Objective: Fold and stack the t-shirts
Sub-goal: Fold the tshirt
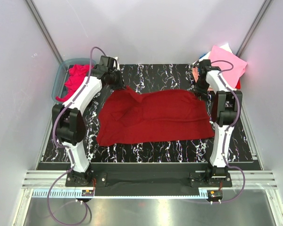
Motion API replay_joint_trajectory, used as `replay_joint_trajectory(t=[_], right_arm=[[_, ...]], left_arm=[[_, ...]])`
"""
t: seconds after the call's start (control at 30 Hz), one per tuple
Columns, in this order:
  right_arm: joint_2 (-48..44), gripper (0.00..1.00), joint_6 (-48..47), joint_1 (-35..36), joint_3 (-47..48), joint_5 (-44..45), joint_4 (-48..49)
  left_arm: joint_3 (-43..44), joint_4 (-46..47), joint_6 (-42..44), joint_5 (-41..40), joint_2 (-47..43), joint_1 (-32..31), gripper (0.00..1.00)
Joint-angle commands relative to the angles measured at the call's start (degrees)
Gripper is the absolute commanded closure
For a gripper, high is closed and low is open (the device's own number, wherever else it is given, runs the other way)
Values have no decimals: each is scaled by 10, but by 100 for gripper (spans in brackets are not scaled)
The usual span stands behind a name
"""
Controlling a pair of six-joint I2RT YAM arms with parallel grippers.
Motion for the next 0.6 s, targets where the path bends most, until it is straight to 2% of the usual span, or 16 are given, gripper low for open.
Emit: replay_joint_trajectory(t=[0.0, 0.2, 0.57], right_arm=[[-79, 97, 4, -3, -13, 5, -4], [-132, 98, 0, -2, -54, 7, -1], [-234, 97, -4, -2, -194, 17, 40]], left_arm=[[-21, -7, 11, -17, -47, -3, 100], [-76, 0, 9, -23, -100, -3, 100], [-237, 45, -15, -22, -209, -3, 100]])
